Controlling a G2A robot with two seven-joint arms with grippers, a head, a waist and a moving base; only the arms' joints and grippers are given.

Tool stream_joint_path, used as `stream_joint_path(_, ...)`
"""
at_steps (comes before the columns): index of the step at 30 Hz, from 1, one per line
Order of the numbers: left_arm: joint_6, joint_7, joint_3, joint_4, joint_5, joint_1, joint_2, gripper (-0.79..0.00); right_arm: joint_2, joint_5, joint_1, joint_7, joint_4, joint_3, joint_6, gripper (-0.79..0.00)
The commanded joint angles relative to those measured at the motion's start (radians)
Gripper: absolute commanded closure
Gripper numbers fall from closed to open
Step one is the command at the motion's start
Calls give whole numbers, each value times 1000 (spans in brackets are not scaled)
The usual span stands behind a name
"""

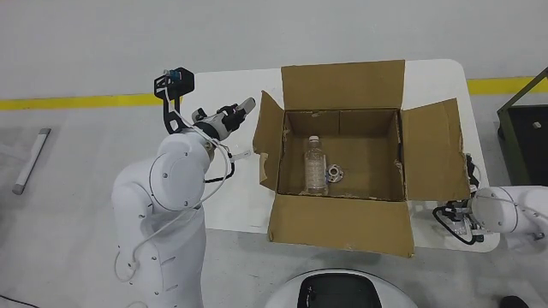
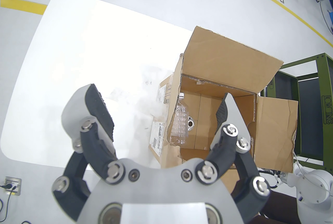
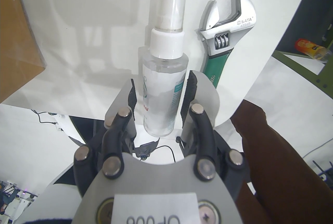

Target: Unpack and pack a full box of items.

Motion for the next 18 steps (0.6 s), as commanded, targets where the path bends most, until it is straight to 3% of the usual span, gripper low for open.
stream_joint_path(1, 0, 0, 0, 0, 0, 0, 0, -785, -1, 0, 4, -2, 7, -4, 0, -413)
stream_joint_path(9, 0, 0, 0, 0, 0, 0, 0, -785, -6, -7, 17, -3, 22, -21, -1, -348)
stream_joint_path(11, 0, 0, 0, 0, 0, 0, 0, -785, -7, -9, 21, -4, 31, -24, 0, -289)
stream_joint_path(14, 0, 0, 0, 0, 0, 0, 0, -785, -8, -10, 27, -4, 37, -26, -2, -126)
stream_joint_path(15, 0, 0, 0, 0, 0, 0, 0, -785, -9, -11, 29, -3, 37, -25, -3, 0)
stream_joint_path(18, 0, 0, 0, 0, 0, 0, 0, -785, -9, 19, 32, 1, 28, -1, 3, 0)
